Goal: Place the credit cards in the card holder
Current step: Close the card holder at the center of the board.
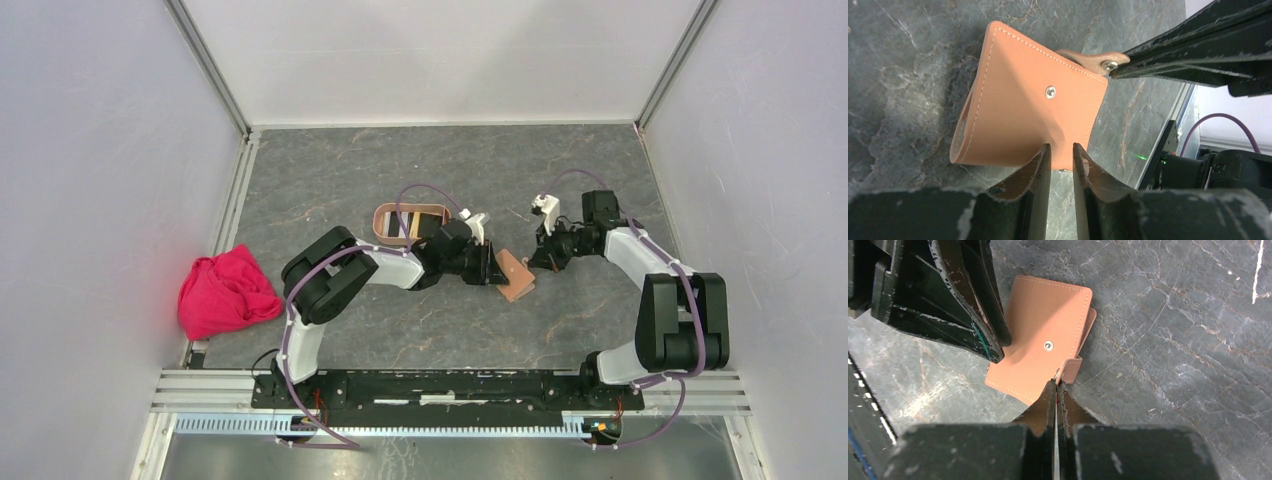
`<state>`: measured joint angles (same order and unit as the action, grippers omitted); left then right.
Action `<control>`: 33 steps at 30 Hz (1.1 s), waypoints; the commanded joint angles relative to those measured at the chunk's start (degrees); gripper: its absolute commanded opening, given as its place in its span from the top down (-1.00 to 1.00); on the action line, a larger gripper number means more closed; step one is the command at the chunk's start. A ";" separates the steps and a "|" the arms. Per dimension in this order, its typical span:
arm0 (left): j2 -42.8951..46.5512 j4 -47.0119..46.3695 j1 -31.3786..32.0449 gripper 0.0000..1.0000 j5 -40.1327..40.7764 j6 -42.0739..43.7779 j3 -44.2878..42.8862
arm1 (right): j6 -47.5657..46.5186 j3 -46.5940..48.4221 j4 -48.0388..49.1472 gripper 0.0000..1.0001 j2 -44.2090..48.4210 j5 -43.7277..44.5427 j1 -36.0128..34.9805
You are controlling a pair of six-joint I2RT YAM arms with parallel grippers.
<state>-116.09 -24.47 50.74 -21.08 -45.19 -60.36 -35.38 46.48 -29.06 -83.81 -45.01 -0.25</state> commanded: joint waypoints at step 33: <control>0.41 5.82 -6.62 0.41 3.56 14.33 -4.76 | 2.25 -1.30 10.85 1.00 -3.05 18.67 -13.97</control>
<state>-116.09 -23.53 44.34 -22.74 -36.93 -61.54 -32.60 46.04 -20.01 -88.16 -30.57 -12.64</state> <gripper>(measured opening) 0.290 0.006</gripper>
